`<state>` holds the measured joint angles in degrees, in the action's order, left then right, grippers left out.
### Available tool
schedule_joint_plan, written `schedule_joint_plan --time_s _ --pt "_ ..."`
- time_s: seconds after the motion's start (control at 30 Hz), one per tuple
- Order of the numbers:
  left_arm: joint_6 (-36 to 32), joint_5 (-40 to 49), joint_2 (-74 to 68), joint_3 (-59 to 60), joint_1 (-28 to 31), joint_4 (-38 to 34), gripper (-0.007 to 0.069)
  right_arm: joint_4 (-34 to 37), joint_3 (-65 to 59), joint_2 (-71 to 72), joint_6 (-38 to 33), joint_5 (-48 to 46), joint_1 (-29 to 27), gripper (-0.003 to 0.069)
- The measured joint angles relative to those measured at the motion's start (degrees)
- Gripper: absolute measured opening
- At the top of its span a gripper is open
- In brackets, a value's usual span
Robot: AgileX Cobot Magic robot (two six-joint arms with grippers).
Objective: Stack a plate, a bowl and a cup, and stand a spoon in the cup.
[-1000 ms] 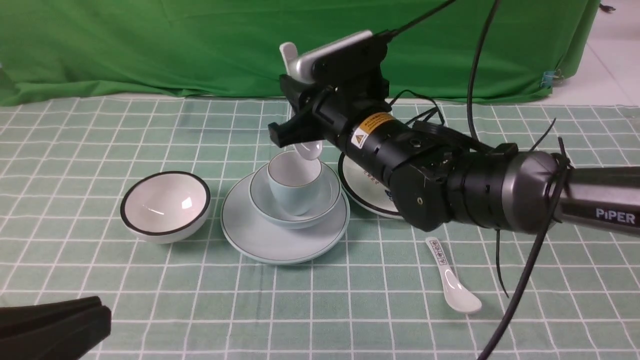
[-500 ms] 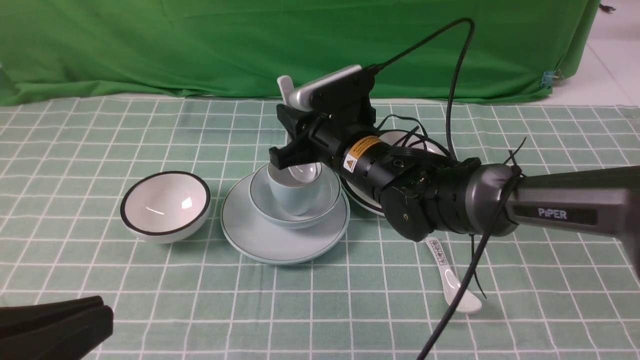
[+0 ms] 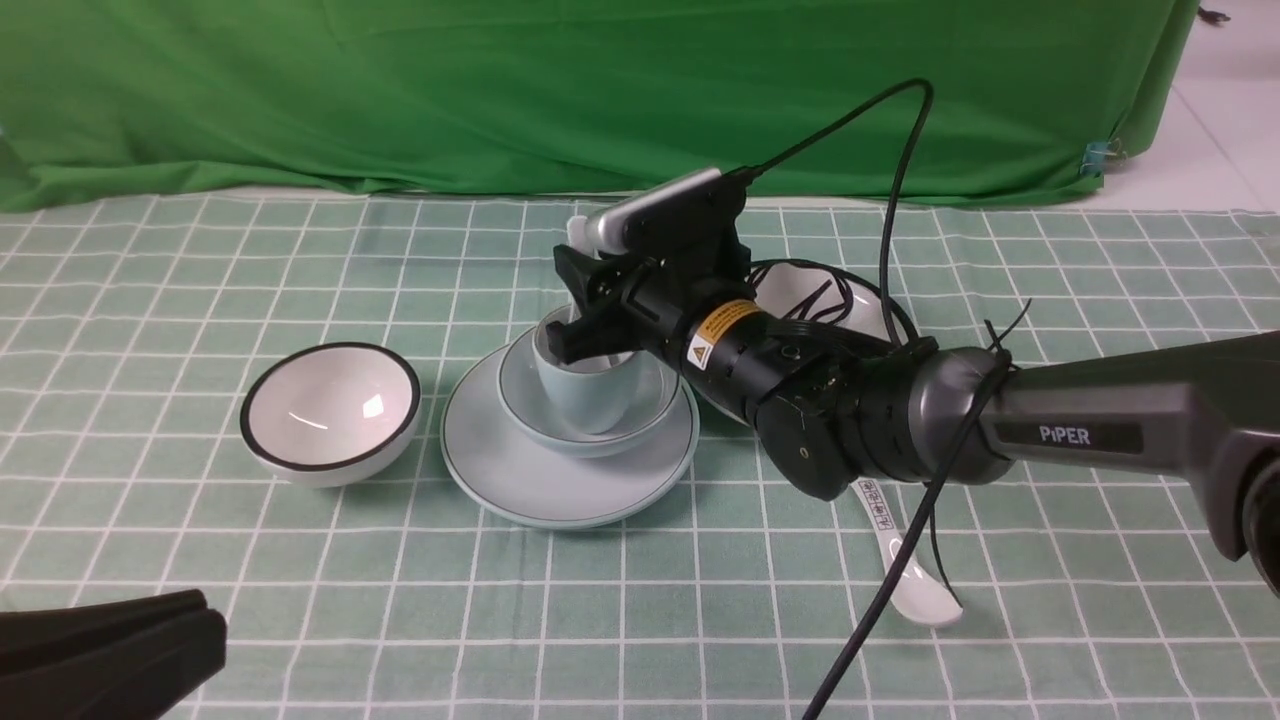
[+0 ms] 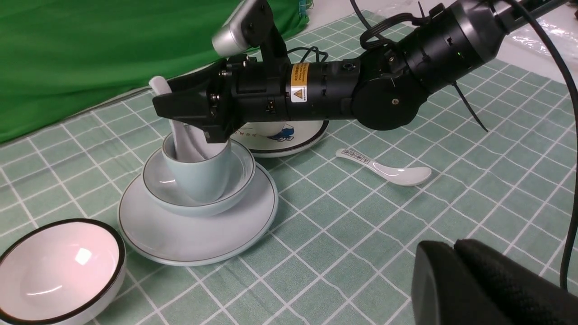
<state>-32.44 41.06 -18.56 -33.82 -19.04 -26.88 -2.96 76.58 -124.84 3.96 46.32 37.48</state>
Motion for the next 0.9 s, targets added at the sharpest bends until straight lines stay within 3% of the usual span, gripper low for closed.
schedule_joint_plan --time_s 0.17,0.37,0.57,0.67,0.77,0.9 --pt "-0.2 0.0 0.0 0.0 0.0 0.0 0.0017 0.0 0.0 2.6 3.7 -6.2 0.3 0.0401" --pt "-0.2 -0.6 0.0 0.0 0.0 0.0 0.0017 -0.2 0.0 9.5 2.1 -16.0 0.7 0.0412" --pt "-0.4 -3.5 0.0 0.0 0.0 0.0 0.0017 -0.3 0.0 20.9 -0.9 -31.9 0.9 0.0477" --pt "-0.4 -5.8 0.0 0.0 0.0 -0.1 0.0017 -0.2 0.1 28.9 -1.5 -47.6 0.9 0.0483" --pt "-0.4 -8.6 0.0 0.0 0.0 -0.3 0.0017 -0.3 0.1 36.5 -2.0 -64.9 1.6 0.0409" --pt "-1.0 -10.0 1.3 0.0 -0.4 -1.8 0.0017 -0.3 0.2 44.0 -2.9 -84.4 4.3 0.0209"
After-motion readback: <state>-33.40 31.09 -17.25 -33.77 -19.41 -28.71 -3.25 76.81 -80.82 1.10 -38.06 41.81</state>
